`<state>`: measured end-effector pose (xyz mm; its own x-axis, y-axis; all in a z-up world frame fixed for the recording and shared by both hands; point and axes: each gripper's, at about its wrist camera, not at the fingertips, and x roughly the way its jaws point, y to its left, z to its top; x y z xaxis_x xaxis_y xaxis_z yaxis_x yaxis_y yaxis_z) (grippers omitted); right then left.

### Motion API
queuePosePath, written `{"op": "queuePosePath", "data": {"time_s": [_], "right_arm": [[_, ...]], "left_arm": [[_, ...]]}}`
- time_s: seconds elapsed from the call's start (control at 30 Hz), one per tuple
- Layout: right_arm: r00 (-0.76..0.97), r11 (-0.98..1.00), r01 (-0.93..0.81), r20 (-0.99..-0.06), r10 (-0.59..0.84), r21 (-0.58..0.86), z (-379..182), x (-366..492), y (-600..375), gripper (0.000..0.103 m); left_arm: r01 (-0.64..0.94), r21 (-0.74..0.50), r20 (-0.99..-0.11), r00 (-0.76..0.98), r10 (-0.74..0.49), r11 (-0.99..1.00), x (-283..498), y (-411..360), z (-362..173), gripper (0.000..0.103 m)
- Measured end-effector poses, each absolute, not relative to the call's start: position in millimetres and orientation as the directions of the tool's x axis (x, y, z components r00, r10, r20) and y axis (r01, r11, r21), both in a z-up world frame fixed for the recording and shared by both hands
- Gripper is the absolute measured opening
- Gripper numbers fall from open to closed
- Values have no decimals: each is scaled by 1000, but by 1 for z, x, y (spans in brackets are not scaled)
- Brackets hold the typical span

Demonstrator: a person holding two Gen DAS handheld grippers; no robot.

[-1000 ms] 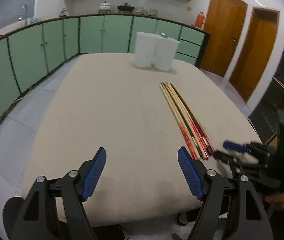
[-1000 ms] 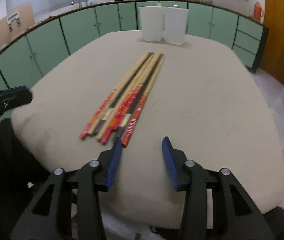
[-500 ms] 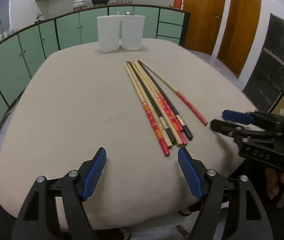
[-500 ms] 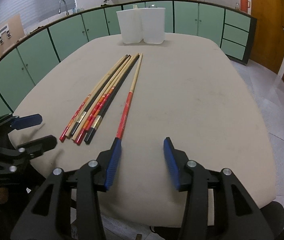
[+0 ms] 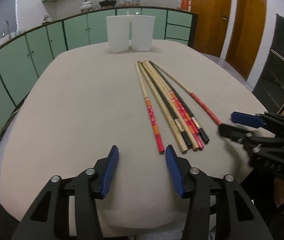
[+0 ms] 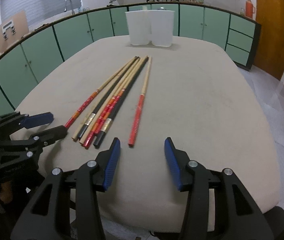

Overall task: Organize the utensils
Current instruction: 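Grasp a red-patterned chopstick with the left tool while the right tool grasps a red chopstick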

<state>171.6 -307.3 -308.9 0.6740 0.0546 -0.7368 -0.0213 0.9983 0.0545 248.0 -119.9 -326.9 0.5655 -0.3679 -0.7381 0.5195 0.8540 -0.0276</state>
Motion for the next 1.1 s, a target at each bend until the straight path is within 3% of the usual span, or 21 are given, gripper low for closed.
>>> {"op": "queuePosePath", "data": {"time_s": [0.13,0.17,0.23,0.3,0.4,0.67,0.77,0.83,0.9,1.0,1.1], "right_arm": [[691,1000,-16,-722,21,13,-313,179,-301,44],[697,1000,-8,-717,6,1,-313,181,-301,37],[702,1000,8,-712,-11,-8,-313,183,-302,28],[707,999,43,-706,-48,-25,-313,185,-306,11],[708,995,101,-701,-85,-19,-313,185,-316,7],[707,990,140,-702,-90,14,-314,178,-321,10],[710,993,121,-700,-84,4,-315,176,-317,10],[709,992,124,-701,-83,9,-316,176,-319,10],[708,993,121,-701,-85,2,-316,176,-318,7],[706,994,112,-705,-74,8,-312,176,-320,5],[717,993,119,-693,-69,24,-298,171,-323,5]], "left_arm": [[517,0,-722,592,-358,856,252,-127,-330,48],[513,5,-718,600,-354,859,254,-128,-330,47],[502,1,-712,607,-352,865,256,-127,-330,29],[484,-6,-706,617,-347,875,260,-124,-329,16],[449,-5,-695,641,-326,894,262,-119,-329,7],[315,10,-688,691,-223,949,262,-99,-326,7],[333,13,-695,681,-231,943,262,-100,-330,19],[338,11,-695,680,-235,941,263,-102,-330,22],[343,-3,-695,675,-249,939,265,-101,-329,22],[357,-31,-696,663,-277,933,267,-98,-328,7],[356,-49,-695,659,-288,933,266,-94,-321,7]]}}
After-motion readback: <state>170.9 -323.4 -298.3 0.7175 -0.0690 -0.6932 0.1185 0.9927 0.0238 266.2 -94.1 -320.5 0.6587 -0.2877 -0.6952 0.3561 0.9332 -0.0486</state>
